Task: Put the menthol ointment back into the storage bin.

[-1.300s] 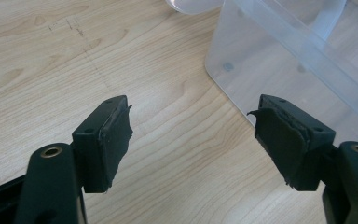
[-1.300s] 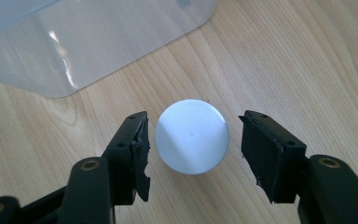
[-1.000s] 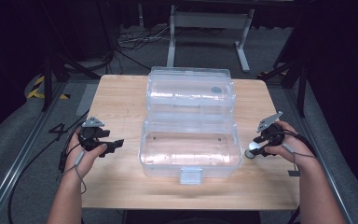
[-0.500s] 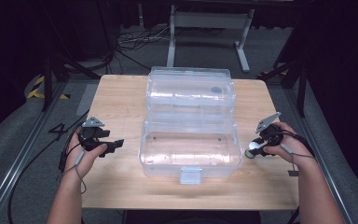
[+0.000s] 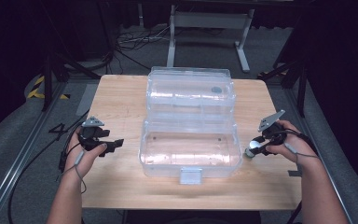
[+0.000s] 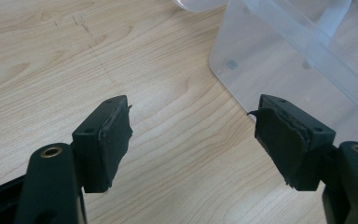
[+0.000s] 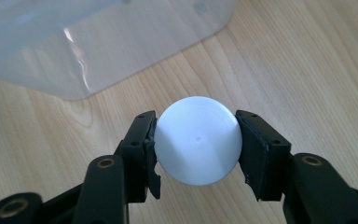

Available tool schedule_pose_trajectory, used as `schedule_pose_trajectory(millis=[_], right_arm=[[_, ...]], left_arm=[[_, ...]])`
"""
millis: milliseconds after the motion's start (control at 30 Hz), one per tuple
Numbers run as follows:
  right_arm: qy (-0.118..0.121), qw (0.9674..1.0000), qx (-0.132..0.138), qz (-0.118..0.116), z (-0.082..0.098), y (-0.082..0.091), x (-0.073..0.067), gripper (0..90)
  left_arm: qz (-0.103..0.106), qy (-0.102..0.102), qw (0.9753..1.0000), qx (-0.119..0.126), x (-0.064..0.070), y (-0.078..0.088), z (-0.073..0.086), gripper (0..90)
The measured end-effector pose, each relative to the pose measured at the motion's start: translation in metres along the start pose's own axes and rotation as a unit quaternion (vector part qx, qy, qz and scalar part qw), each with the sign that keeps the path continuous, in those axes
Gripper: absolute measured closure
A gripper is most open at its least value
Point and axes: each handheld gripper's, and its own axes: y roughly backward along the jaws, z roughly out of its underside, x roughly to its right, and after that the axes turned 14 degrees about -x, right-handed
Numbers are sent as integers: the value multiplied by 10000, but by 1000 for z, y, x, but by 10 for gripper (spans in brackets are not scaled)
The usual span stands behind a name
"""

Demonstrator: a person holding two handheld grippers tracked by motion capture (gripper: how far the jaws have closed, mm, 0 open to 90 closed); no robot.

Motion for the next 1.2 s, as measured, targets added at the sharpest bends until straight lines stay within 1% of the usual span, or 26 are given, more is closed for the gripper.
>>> schedule_pose_trajectory(millis=[33,133,167,200,267,300,333,400,467,533,567,633,800,1000,1200], right_arm=[[30,10000,41,-1,-1,2,-1,508],[135,9999,11,-35,-2,8,-3,508],[157,9999,-8,-21,-2,10,-3,508],[196,9998,-42,7,-3,13,-3,508],[237,9997,-48,50,-5,19,-4,508],[273,9996,-44,70,-6,22,-4,508],[288,9995,-52,78,-6,25,-4,508],[327,9994,-56,80,-8,29,-4,508],[384,9992,-68,130,-10,34,-4,508],[384,9991,-101,139,-12,37,-5,508],[423,9989,-95,148,-13,39,-5,508],[426,9990,-82,141,-15,42,-6,508],[461,9988,-71,124,-18,46,-8,508],[564,9983,-53,100,-23,53,-11,508],[660,9977,-67,99,-25,64,-16,508]], left_arm=[[6,-30,10000,-7,0,0,0,274],[-2,-40,10000,-8,2,0,-1,274],[-7,-52,10000,-16,2,0,-1,274],[6,-21,10000,-6,2,0,-1,274],[5,-25,10000,-13,2,-1,-1,274],[-5,-62,10000,-19,1,-1,-1,274],[17,-27,10000,-22,2,-2,-1,274],[14,-35,10000,-27,1,-2,0,274],[4,-45,10000,-44,1,-2,0,274],[13,-31,10000,-41,1,-2,0,274],[9,-34,10000,-34,0,-2,0,274],[9,-8,10000,-30,0,-2,0,274],[10,-6,10000,-34,0,-2,0,274],[11,-5,10000,-42,-1,-2,1,274],[23,0,10000,-56,-2,-3,1,274]])
